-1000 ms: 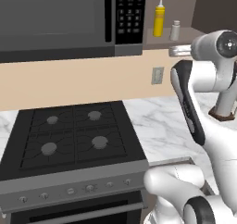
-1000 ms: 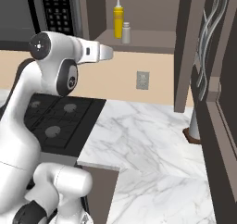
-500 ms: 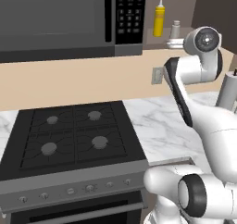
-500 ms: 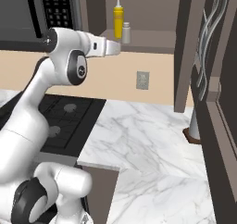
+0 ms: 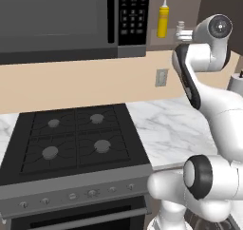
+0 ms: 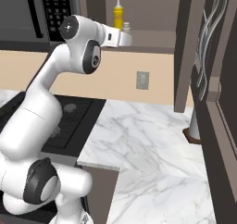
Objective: Take 2 condiments from the cabinet and move them on the counter near the stove.Make sure the condiments are lined up with each other, next to each other.
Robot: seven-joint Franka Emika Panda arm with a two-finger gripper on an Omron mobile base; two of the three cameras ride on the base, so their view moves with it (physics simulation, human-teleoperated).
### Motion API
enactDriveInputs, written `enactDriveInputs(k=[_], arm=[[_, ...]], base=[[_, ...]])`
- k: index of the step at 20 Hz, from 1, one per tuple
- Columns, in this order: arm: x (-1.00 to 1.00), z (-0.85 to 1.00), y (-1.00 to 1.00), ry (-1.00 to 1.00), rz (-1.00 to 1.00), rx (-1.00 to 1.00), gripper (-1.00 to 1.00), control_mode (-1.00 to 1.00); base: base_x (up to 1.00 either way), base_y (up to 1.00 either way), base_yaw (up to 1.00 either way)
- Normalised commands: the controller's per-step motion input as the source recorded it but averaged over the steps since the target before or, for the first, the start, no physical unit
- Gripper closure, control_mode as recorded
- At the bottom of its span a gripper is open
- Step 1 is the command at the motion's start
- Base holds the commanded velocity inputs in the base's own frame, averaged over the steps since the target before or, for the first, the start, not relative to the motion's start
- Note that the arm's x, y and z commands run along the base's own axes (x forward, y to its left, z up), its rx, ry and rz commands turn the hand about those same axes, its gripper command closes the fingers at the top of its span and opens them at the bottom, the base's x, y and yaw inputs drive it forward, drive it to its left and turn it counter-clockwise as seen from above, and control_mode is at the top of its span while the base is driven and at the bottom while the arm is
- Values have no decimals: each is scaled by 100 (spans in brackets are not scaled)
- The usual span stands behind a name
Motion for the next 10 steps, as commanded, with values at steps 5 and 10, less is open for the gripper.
enactDriveInputs(k=[5,10], arm=[[34,0,-18,5,14,7,-100,-100],[26,0,-12,0,13,4,-100,-100]], base=[[0,0,0],[0,0,0]])
